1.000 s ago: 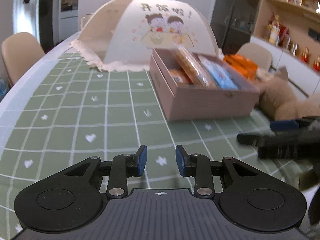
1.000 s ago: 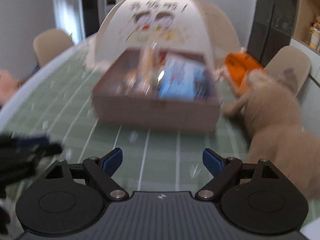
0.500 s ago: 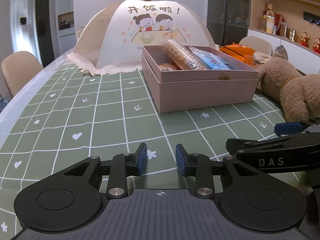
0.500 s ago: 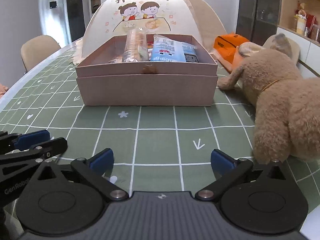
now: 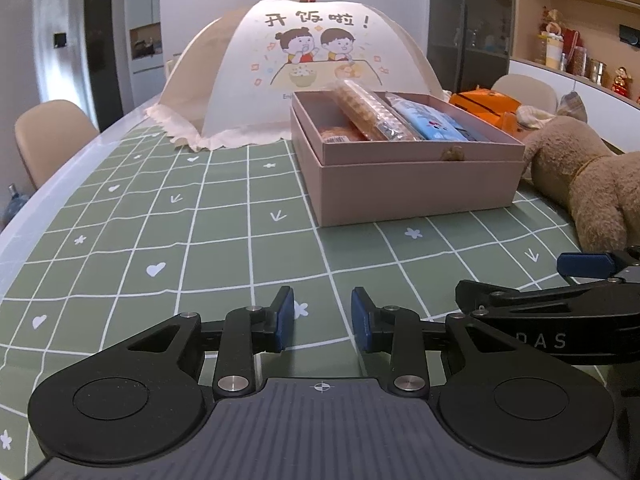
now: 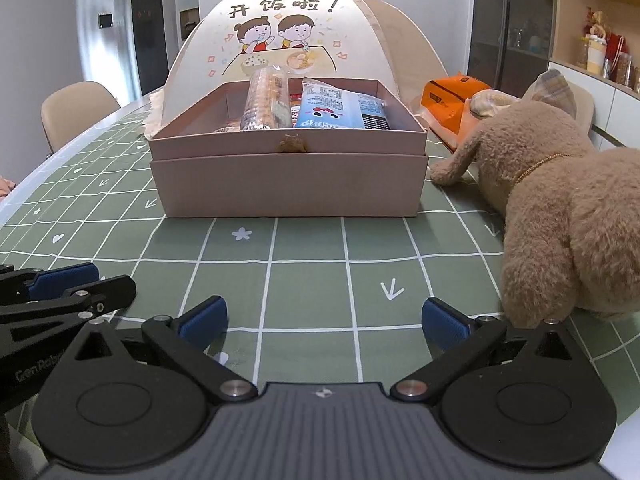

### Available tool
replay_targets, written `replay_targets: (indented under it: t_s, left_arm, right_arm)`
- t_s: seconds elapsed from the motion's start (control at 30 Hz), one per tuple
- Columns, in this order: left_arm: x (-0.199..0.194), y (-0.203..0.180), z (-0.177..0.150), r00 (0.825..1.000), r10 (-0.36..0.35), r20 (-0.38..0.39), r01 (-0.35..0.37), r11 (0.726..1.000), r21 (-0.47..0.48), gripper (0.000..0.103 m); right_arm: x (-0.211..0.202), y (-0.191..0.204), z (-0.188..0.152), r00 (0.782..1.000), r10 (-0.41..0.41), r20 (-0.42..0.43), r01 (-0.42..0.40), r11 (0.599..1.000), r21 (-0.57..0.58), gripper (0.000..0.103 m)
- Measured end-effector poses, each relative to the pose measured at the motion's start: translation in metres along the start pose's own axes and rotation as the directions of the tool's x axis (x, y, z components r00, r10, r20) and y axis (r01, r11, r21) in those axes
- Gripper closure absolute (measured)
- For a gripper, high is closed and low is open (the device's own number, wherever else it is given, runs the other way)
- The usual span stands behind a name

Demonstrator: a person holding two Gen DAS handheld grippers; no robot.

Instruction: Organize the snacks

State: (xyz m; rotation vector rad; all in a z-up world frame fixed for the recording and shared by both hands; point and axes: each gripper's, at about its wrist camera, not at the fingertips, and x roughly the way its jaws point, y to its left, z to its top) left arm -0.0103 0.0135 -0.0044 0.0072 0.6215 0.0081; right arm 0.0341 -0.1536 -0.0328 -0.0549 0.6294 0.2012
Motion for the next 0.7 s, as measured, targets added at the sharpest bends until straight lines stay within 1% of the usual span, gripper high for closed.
replay_targets:
  t_s: [0.13, 0.7]
  left_arm:
    - [-0.0003, 0.0002, 0.0005, 1.0, -0.009, 0.001, 0.009, 1.0, -0.01, 0.067]
    - [-0.0009, -0.0002, -0.0007, 1.0, -0.004, 0.002, 0.004, 1.0, -0.003, 0.067]
  right_arm:
    - [0.0001, 0.0001, 0.0, 1.0, 0.0, 0.0, 0.0, 1.0, 0.0, 0.0]
    - [0.0, 0.0001, -0.0002, 1.0, 0.0, 0.0, 0.0, 1.0, 0.0, 0.0]
